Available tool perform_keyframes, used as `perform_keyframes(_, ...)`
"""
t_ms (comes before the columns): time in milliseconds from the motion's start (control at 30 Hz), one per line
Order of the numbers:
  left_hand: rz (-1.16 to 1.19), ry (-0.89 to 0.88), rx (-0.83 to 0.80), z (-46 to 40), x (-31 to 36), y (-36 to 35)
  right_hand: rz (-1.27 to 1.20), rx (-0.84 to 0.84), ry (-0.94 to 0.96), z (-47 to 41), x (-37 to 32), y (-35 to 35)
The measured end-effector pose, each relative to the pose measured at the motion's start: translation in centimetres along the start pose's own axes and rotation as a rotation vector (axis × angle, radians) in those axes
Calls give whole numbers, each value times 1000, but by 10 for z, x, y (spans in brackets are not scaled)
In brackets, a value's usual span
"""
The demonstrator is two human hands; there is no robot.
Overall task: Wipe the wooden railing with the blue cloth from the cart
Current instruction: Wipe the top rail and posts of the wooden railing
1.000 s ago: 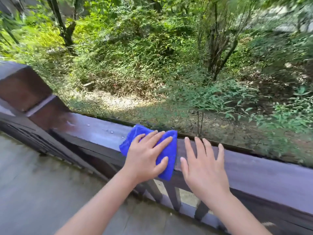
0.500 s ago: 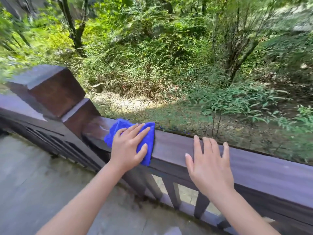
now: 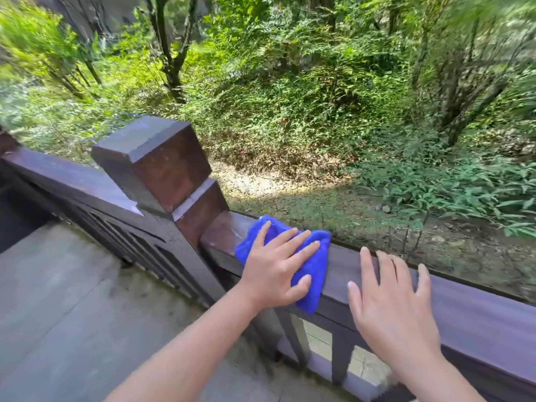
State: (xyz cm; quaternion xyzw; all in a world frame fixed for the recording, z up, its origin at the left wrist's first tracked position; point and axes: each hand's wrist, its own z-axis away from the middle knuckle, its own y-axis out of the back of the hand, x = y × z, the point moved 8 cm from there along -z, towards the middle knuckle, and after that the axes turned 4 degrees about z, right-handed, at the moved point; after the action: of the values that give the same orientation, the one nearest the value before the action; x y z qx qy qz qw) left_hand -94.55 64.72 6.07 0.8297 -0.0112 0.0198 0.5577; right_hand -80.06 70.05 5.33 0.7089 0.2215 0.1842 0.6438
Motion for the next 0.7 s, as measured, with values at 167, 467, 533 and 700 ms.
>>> perform_keyframes(167,-24,55,-85,12,-67,5,8,-28,-12,-17,-51,-1)
perform_keyframes(467,-70,316,-179,24,-114,3,59,2,-22,-19,-63,-4)
perform_keyframes(533,-50,375,-77,32,-108,12,51,16,-23,-19,-62,-3)
perform_keyframes(700,-99,377,81,50,-62,12,37,34,-18,-19,-62,-4)
